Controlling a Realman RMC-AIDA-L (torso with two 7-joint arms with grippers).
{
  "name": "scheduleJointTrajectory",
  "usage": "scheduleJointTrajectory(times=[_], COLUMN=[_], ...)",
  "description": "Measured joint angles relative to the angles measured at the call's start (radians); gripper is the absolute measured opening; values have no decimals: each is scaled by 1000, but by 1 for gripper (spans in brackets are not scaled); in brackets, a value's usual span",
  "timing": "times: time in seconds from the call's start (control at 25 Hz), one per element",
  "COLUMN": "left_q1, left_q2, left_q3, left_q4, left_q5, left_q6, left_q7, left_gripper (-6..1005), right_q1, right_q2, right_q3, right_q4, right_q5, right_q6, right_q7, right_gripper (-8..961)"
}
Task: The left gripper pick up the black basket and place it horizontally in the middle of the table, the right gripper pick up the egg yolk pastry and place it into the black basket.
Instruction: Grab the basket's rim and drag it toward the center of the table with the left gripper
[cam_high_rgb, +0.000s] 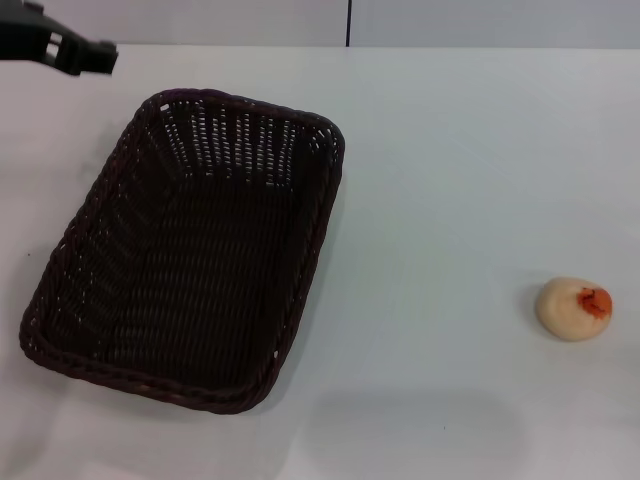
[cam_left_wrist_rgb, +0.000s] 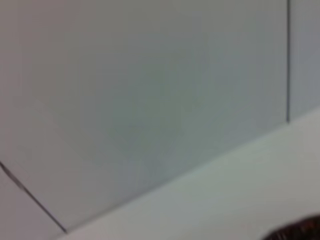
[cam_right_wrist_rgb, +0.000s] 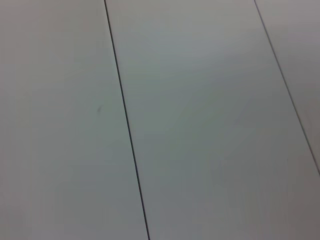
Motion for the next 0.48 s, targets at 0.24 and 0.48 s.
scheduleJointTrajectory(times=[0.24,0.48], left_q1=[-28,-28], left_q2=[-3,-4], left_q3=[8,35], left_q4=[3,18], left_q5=[1,-2], left_q6=[-140,-205], left_q7=[-23,-100], left_gripper=[799,791], right_q1=[-2,-1], right_q2=[-1,-1], right_q3=[0,0], right_q4=[-2,-1], right_q5=[0,0], right_q6=[4,9], right_q7=[-1,-1], right_gripper=[772,771])
